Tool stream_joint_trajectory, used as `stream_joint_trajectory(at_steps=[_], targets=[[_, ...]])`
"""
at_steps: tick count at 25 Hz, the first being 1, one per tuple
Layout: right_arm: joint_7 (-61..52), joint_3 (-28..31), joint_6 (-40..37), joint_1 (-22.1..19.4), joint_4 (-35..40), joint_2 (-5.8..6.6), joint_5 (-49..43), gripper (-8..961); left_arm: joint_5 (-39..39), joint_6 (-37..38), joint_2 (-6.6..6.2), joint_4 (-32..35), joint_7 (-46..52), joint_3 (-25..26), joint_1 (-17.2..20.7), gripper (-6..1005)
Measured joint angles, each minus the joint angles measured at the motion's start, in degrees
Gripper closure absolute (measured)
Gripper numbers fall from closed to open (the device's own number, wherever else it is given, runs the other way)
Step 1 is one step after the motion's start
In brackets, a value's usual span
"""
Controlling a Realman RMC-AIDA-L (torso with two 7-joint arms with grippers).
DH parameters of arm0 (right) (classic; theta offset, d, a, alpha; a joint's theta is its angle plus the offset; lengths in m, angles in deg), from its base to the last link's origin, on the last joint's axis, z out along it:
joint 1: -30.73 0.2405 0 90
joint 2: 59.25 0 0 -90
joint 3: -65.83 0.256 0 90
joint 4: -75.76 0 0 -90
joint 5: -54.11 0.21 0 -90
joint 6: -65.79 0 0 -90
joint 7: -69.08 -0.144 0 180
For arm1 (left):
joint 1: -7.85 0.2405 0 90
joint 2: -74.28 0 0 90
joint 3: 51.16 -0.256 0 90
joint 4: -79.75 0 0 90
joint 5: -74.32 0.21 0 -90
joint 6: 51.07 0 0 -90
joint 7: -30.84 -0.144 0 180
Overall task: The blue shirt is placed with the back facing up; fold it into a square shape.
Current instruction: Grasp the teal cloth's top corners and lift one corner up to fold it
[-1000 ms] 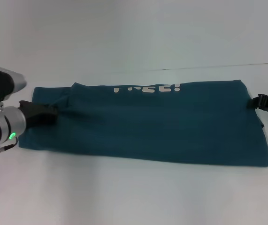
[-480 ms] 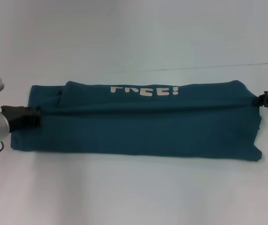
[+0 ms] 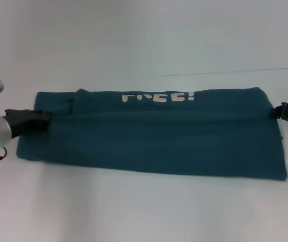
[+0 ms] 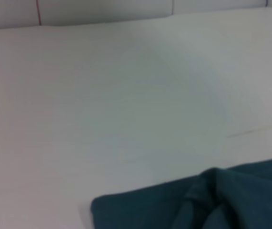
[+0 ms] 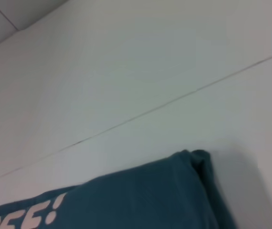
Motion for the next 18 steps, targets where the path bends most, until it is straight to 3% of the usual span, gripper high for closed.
stream_joint_trajectory(at_steps=[5, 13, 17, 18], targets=[[0.5, 0.0, -2.0, -0.8, 1.7, 0.07, 0.4, 893, -0.1, 1.2, -0.05, 3.7, 4.2, 0.6, 1.0, 835], [0.1, 0.1, -2.7, -1.6, 3.5, 0.17, 2.6, 676, -2.0, -1.9, 0.02, 3.8, 5.6, -0.2, -0.1, 503], [-0.2, 0.1, -2.5, -1.3, 3.5, 0.35, 2.7, 476, -3.4, -5.2, 0.08, 1.4, 5.7, -0.8, -1.7, 309], [-0.2, 0.1, -2.5, -1.3, 3.5, 0.35, 2.7, 426, -3.7, -6.3, 0.09, 0.5, 5.7, -0.8, -2.2, 309]])
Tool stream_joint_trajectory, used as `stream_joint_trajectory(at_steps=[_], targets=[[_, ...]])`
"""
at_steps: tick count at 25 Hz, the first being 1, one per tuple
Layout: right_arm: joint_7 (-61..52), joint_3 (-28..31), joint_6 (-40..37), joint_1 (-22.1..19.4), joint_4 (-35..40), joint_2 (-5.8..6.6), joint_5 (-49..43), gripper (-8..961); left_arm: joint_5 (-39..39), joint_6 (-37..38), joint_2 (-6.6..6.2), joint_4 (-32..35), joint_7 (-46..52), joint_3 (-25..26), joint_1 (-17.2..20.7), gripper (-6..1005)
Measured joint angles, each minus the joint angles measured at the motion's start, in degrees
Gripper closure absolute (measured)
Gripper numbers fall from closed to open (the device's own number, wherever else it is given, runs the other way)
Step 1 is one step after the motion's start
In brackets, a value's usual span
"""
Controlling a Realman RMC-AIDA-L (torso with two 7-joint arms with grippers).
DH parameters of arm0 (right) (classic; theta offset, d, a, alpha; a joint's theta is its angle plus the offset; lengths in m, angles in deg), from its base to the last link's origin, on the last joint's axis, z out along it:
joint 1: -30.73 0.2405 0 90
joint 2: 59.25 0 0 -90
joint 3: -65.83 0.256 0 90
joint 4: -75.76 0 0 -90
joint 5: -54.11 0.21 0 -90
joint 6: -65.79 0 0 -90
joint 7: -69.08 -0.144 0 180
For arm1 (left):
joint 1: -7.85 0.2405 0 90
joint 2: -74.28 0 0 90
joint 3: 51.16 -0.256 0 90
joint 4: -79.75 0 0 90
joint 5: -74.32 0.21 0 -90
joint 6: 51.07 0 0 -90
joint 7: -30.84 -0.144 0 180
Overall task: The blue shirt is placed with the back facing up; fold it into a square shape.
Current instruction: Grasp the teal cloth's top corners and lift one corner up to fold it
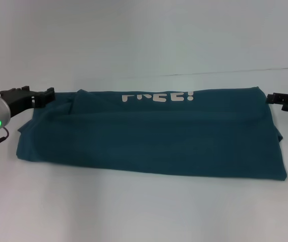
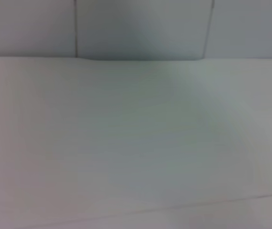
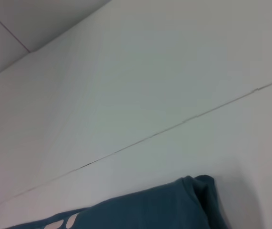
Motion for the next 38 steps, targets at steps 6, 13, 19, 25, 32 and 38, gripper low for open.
stream_joint_trajectory(at_steps=[6, 13, 19, 25, 32, 38], targets=[[0.0, -0.2, -0.1, 0.0, -0.1, -0.12, 0.0, 290, -0.3, -4.6, 0.02, -4.9, -0.5, -1.5, -2.9, 310], [0.0, 0.0, -0.7, -0.2, -0.3, 0.00, 0.0, 284, 0.0, -10.3, 0.20, -6.8, -0.5, -8.6, -3.1, 305], [0.0, 0.0, -0.8, -0.3, -0.4, -0.15, 0.0, 284, 0.4, -12.1, 0.19, -7.3, -0.8, -11.5, -3.0, 305], [-0.1, 0.0, -1.0, -0.2, -0.5, -0.31, 0.0, 285, 0.5, -13.0, 0.18, -8.8, -2.0, -12.1, -3.1, 306], [-0.2, 0.0, -1.2, -0.1, -0.5, -0.38, 0.0, 285, 0.8, -13.0, 0.19, -9.3, -3.0, -12.7, -3.2, 312], [-0.3, 0.0, -1.2, -0.1, -0.5, -0.40, 0.0, 285, 1.1, -13.1, 0.19, -9.3, -3.4, -15.5, -3.3, 330]])
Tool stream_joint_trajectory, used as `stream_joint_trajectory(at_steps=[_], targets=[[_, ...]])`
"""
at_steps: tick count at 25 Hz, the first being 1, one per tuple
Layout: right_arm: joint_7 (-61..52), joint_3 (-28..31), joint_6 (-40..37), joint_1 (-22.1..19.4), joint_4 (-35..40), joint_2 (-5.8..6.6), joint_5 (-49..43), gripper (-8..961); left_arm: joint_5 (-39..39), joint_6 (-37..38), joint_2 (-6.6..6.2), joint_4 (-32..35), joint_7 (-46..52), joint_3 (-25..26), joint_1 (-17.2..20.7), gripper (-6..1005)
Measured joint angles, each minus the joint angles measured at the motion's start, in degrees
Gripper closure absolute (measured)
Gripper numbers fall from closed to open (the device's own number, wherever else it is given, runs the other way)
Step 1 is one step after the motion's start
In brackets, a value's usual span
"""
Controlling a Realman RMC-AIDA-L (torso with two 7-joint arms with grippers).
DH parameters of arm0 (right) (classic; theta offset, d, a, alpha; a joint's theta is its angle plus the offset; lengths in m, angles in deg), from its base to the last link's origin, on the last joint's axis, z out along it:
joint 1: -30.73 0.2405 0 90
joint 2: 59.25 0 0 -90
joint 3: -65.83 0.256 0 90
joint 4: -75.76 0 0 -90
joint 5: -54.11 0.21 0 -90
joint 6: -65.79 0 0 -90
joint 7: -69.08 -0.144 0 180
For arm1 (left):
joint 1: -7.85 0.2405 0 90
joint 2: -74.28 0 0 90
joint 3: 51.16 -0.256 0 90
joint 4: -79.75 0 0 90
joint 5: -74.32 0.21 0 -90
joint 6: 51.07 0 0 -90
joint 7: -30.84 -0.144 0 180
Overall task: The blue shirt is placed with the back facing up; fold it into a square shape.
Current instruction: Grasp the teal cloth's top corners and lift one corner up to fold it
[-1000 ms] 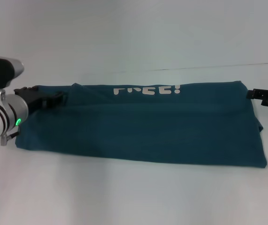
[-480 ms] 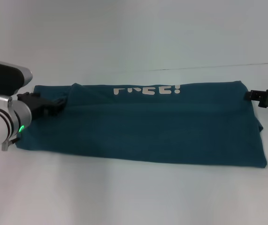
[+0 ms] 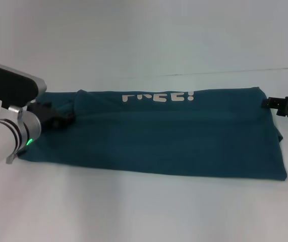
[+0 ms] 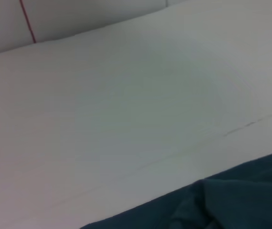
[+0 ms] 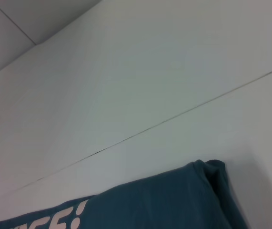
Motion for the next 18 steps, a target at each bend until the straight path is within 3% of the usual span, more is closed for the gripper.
stream_joint_trajectory(at_steps=[5, 16, 18], targets=[[0.0, 0.0, -0.1, -0.1, 0.0, -0.09, 0.0, 284, 0.0, 0.2, 0.00, 0.0, -0.6, -0.5, 0.0, 345], [0.0, 0.0, -0.1, -0.1, 0.1, -0.07, 0.0, 283, 0.0, 0.4, 0.00, 0.0, -1.2, -1.1, -0.1, 816], [0.0, 0.1, -0.1, -0.1, 0.1, -0.07, 0.0, 283, 0.0, 0.4, 0.00, 0.0, -1.2, -1.1, -0.1, 835]])
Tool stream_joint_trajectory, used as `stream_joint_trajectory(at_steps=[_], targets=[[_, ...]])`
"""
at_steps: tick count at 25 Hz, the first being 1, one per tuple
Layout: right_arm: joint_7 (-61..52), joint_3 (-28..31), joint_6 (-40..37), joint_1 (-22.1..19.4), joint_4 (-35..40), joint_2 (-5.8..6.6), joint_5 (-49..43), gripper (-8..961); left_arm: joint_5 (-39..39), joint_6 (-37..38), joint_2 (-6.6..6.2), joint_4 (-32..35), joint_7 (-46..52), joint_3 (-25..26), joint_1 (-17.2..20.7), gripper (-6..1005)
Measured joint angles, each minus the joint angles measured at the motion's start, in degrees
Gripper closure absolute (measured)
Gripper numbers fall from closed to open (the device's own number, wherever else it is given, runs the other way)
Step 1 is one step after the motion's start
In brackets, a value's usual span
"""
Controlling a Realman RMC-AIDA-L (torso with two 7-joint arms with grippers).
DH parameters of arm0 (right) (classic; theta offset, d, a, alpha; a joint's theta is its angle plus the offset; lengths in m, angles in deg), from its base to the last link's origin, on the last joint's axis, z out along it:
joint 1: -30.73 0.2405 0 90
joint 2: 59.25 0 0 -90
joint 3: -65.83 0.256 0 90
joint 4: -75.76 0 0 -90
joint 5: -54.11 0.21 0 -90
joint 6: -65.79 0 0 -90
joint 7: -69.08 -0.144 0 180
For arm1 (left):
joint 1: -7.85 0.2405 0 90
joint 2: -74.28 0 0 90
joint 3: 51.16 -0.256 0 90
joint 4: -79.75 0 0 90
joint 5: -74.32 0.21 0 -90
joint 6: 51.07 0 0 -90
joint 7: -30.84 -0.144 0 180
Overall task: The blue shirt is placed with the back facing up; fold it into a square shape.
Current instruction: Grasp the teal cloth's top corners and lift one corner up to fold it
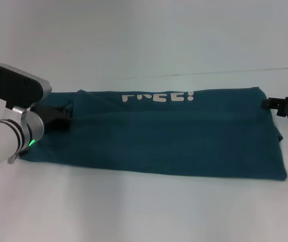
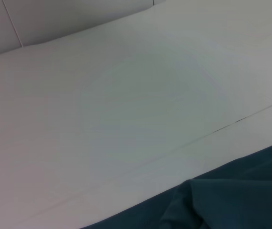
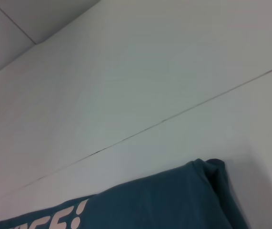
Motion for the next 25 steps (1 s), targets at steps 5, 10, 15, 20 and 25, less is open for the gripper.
stream_joint_trajectory(at_steps=[5, 10, 15, 20, 25], targets=[[-0.2, 0.3, 0.2, 0.0, 0.0, 0.17, 0.0, 283, 0.0, 0.0, 0.00, 0.0, 0.0, 0.0, 0.1, 882], [-1.3, 0.3, 0.5, -0.2, -0.1, 0.59, -0.2, 282, 0.0, -0.5, 0.00, 0.7, 0.2, 0.6, 0.4, 920], [-1.5, 0.3, 0.6, -0.6, -0.1, 0.66, -0.2, 282, 0.0, -1.0, 0.00, 1.1, 0.5, 1.4, 0.5, 915], [-1.9, 0.4, 0.6, -0.8, -0.1, 0.85, -0.2, 283, 0.0, -1.1, 0.00, 1.3, 0.5, 1.9, 0.6, 892], [-2.7, 0.2, 0.6, -0.9, -0.2, 1.24, -0.4, 284, 0.0, -1.1, 0.00, 1.8, 0.4, 2.0, 0.8, 870]])
